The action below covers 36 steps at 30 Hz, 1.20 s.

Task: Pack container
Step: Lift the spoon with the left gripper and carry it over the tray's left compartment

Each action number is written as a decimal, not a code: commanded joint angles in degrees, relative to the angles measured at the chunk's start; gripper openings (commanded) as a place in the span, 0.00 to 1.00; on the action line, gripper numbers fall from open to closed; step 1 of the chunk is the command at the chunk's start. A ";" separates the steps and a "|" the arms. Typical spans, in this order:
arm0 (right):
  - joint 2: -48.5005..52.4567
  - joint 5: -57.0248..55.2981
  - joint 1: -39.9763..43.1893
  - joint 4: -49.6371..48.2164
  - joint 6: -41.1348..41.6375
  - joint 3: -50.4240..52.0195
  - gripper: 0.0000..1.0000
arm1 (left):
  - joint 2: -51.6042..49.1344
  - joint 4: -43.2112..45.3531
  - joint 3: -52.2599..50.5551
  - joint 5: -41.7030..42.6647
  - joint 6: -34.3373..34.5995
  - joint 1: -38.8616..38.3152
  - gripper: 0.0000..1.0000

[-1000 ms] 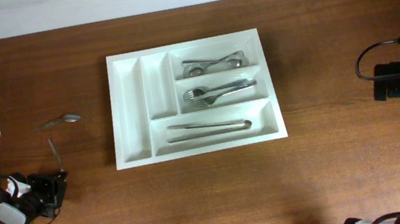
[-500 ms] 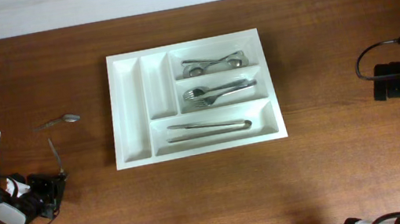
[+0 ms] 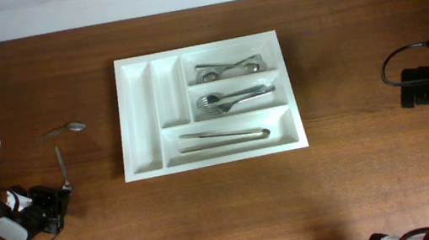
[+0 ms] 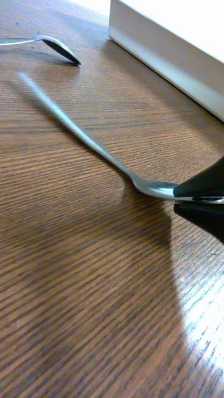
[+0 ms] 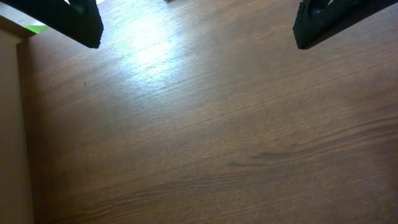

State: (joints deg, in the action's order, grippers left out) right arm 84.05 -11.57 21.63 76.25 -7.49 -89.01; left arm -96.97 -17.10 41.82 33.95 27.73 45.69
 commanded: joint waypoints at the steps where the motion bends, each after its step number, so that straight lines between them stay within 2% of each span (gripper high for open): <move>1: -1.07 -0.92 0.26 -0.02 0.48 -0.02 0.99 | -0.20 0.17 -0.55 -0.59 -0.15 -0.26 0.04; 13: -1.07 -0.92 0.26 -0.02 0.48 -0.02 0.99 | -0.17 2.36 -0.55 0.61 -0.42 -0.28 0.02; 21: -1.07 -0.92 0.26 -0.02 0.48 -0.02 0.99 | -0.02 13.46 -0.26 11.93 -1.90 -0.31 0.02; 25: -1.07 -0.92 0.26 -0.02 0.48 -0.02 0.99 | 0.04 15.10 0.04 17.55 -5.40 -1.42 0.02; 31: -1.07 -0.92 0.26 -0.02 0.50 -0.02 0.99 | 0.04 14.97 0.13 25.62 -10.64 -8.02 0.02; 36: -1.07 -0.92 0.26 -0.02 0.48 -0.02 0.99 | 0.72 15.93 0.96 30.40 -11.63 -14.05 0.02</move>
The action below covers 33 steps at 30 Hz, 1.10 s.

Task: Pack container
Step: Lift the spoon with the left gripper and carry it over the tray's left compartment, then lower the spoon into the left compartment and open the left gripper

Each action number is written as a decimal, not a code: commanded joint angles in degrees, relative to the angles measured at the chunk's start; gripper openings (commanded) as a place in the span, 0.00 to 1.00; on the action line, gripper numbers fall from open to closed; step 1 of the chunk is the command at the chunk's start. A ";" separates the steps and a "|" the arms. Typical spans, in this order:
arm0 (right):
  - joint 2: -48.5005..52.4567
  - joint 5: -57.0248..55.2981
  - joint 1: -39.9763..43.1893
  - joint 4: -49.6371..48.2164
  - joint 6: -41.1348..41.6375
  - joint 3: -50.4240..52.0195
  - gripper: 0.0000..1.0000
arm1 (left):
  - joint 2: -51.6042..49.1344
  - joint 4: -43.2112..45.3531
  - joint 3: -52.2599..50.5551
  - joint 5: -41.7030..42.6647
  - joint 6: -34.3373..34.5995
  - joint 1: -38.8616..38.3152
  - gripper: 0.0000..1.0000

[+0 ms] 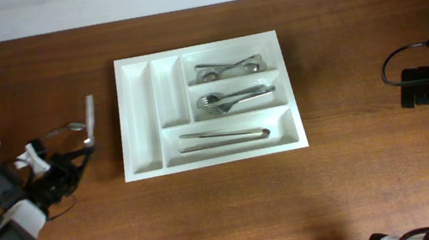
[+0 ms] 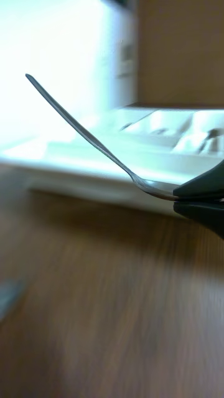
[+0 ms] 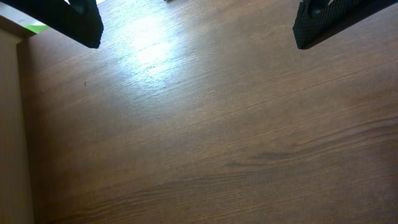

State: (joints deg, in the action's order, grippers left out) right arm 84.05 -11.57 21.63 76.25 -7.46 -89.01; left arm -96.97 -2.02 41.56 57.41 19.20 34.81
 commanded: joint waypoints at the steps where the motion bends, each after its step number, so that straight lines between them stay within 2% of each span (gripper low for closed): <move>1: -1.07 -0.92 0.26 -0.02 0.46 -0.02 0.99 | 1.01 1.27 1.49 7.48 -3.08 -4.04 0.02; 13: -1.07 -0.92 0.26 -0.02 0.46 -0.02 0.99 | 8.07 1.53 7.13 9.88 -3.63 -18.43 0.03; 15: -1.07 -0.92 0.26 -0.02 0.48 -0.02 0.99 | 8.35 1.33 7.17 8.81 -3.65 -22.49 0.03; 18: -1.07 -0.92 0.26 -0.02 0.46 -0.02 0.99 | 8.33 1.16 7.17 6.78 -3.37 -24.68 0.03; 22: -1.07 -0.92 0.26 -0.02 0.48 -0.02 0.99 | 8.33 1.46 7.19 0.61 1.88 -24.90 0.03; 28: -1.07 -0.92 0.26 -0.02 0.48 -0.02 0.99 | 8.33 1.57 7.19 -12.41 14.38 -23.39 0.03; 33: -1.07 -0.92 0.26 -0.02 0.46 -0.02 0.99 | 8.33 1.18 7.19 -16.24 21.92 -23.47 0.08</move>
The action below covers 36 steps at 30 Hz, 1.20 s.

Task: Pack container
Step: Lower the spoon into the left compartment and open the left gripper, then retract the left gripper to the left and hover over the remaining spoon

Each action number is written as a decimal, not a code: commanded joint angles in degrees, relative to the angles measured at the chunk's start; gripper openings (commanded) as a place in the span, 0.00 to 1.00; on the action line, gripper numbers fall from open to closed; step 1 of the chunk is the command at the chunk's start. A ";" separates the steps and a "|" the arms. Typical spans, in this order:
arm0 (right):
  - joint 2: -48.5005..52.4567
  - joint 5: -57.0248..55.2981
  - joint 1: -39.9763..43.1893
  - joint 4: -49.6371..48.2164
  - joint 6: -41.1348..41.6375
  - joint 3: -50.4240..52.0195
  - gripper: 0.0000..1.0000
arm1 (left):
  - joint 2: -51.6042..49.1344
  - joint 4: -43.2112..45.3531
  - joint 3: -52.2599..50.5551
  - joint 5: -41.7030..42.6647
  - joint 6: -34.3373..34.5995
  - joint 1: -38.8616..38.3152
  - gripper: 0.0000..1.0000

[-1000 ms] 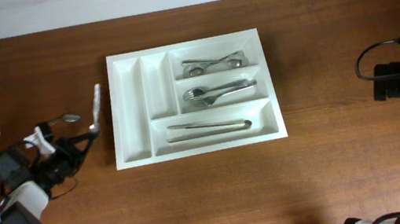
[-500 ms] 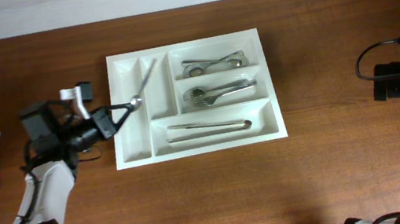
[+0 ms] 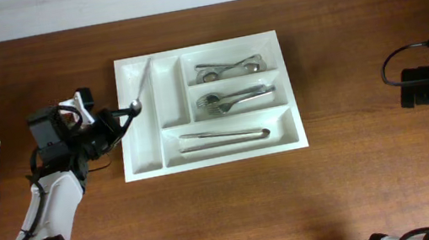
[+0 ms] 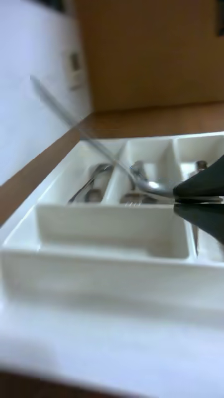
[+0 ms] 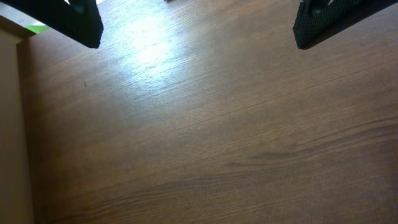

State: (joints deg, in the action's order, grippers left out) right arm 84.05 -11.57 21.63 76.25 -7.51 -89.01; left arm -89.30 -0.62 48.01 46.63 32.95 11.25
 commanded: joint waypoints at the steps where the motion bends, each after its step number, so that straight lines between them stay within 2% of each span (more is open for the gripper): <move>1: -1.07 -0.92 0.26 -0.02 0.50 -0.02 0.99 | 0.66 -0.74 0.74 -5.79 9.53 0.00 0.09; 7: -1.07 -0.92 0.26 -0.02 0.50 -0.02 0.99 | 0.66 -6.60 0.74 -9.66 16.79 -0.39 0.07; 10: -1.07 -0.92 0.26 -0.02 0.50 -0.02 0.99 | 0.66 -6.99 0.74 -10.49 16.96 -0.37 0.04; 18: -1.07 -0.92 0.26 -0.02 0.50 -0.02 0.99 | 0.66 -6.91 0.74 -10.67 16.92 -0.37 0.05; 20: -1.07 -0.92 0.26 -0.02 0.50 -0.02 0.99 | 0.66 -6.38 0.74 -10.62 16.85 -0.37 0.15; 25: -1.07 -0.92 0.26 -0.02 0.52 -0.02 0.99 | 0.68 2.19 0.74 -8.83 13.40 -0.13 0.73; 27: -1.07 -0.92 0.26 -0.02 0.50 -0.02 0.99 | 0.68 5.64 0.81 -8.70 13.25 0.52 0.93; 30: -1.07 -0.92 0.26 -0.02 0.50 -0.02 0.99 | 0.68 7.52 0.83 -9.92 13.31 2.73 1.00; 32: -1.07 -0.92 0.26 -0.02 0.50 -0.02 0.99 | 0.68 5.73 0.83 -12.44 14.64 5.14 0.99; 36: -1.07 -0.92 0.26 -0.02 0.50 -0.02 0.99 | 0.66 -4.81 0.83 -20.50 27.47 10.05 0.99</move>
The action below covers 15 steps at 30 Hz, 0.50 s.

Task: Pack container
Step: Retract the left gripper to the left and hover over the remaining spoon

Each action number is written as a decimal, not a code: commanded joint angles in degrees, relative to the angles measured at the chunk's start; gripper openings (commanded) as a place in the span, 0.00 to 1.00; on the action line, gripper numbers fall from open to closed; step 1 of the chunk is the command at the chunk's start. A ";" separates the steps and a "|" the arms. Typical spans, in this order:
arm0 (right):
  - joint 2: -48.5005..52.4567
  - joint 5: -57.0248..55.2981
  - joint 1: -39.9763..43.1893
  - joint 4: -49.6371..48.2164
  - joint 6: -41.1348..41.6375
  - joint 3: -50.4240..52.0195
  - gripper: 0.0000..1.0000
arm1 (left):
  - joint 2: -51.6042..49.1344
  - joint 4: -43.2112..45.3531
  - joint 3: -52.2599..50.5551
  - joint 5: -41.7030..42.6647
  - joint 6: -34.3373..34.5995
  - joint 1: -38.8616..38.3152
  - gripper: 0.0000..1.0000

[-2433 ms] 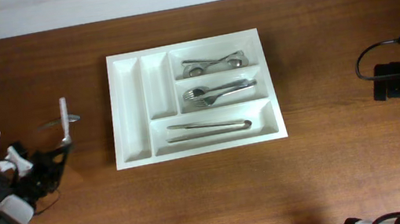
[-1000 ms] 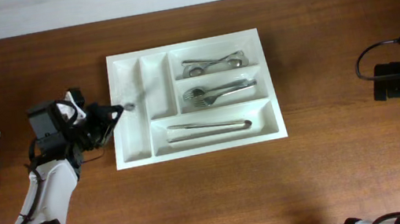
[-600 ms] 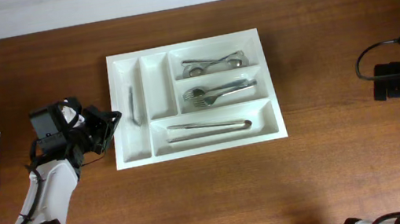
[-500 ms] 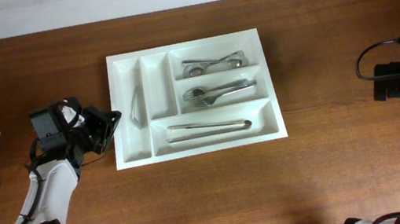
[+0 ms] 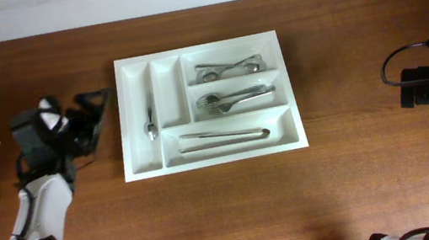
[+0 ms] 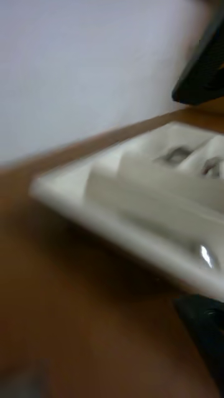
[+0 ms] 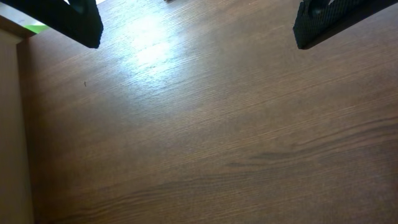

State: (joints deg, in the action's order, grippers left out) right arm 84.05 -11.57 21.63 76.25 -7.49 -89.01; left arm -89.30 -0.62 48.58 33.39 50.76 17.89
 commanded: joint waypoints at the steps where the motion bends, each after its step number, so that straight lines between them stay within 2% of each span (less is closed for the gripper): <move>1: -1.07 -0.92 0.26 -0.02 0.48 -0.02 0.99 | 0.66 -6.86 0.26 -8.68 12.33 4.33 0.99; 3: -1.07 -0.92 0.26 -0.02 0.48 -0.02 0.99 | 0.66 -7.45 0.26 -9.75 13.20 5.49 0.99; 8: -1.07 -0.92 0.26 -0.02 0.48 -0.02 0.99 | 0.61 -3.58 0.26 -11.26 6.12 5.35 0.99; 10: -1.07 -0.92 0.26 -0.02 0.50 -0.02 0.99 | 0.28 -4.63 0.26 -13.51 5.99 5.38 0.99; 12: -1.07 -0.92 0.26 -0.02 0.48 -0.02 0.99 | -0.72 -5.16 0.26 -14.88 7.17 5.40 0.99; 15: -1.07 -0.92 0.26 -0.02 0.48 -0.02 0.99 | -3.17 -5.73 0.26 -15.17 13.42 5.53 0.99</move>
State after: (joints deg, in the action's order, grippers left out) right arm 84.05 -11.57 21.63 76.25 -7.49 -89.01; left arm -89.71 -5.80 48.56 20.84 59.18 23.31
